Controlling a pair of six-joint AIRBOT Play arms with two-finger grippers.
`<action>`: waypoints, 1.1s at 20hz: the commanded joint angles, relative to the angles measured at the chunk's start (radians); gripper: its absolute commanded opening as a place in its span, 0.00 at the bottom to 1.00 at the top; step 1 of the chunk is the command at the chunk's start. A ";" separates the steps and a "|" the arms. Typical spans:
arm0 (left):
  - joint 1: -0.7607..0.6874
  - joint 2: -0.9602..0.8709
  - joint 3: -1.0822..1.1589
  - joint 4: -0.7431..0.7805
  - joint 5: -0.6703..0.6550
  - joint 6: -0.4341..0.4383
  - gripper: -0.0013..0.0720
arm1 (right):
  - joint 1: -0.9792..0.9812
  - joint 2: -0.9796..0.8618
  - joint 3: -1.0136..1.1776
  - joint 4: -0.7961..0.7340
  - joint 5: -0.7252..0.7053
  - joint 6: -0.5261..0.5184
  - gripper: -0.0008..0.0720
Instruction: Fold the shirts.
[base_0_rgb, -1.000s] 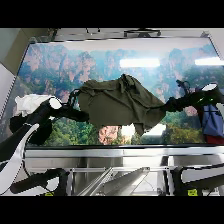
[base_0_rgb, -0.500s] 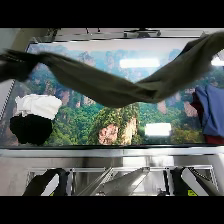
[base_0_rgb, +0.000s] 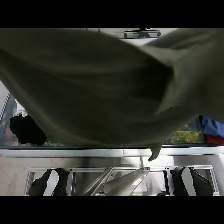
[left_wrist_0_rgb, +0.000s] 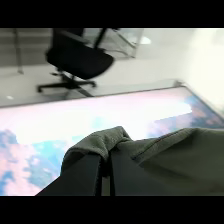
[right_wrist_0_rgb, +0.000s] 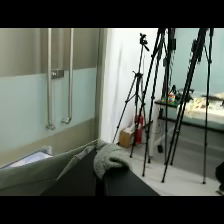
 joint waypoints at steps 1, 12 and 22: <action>-0.109 -0.156 -0.126 -0.098 -0.024 0.096 0.06 | 0.166 -0.106 -0.155 -0.035 -0.022 -0.068 0.04; -0.301 -1.068 0.008 -0.031 0.066 0.144 0.06 | 0.488 -0.953 -0.256 -0.092 -0.600 -0.095 0.59; -0.230 -1.005 0.290 0.357 -0.371 -0.206 0.59 | 0.179 -0.801 -0.243 -0.378 0.077 0.078 0.65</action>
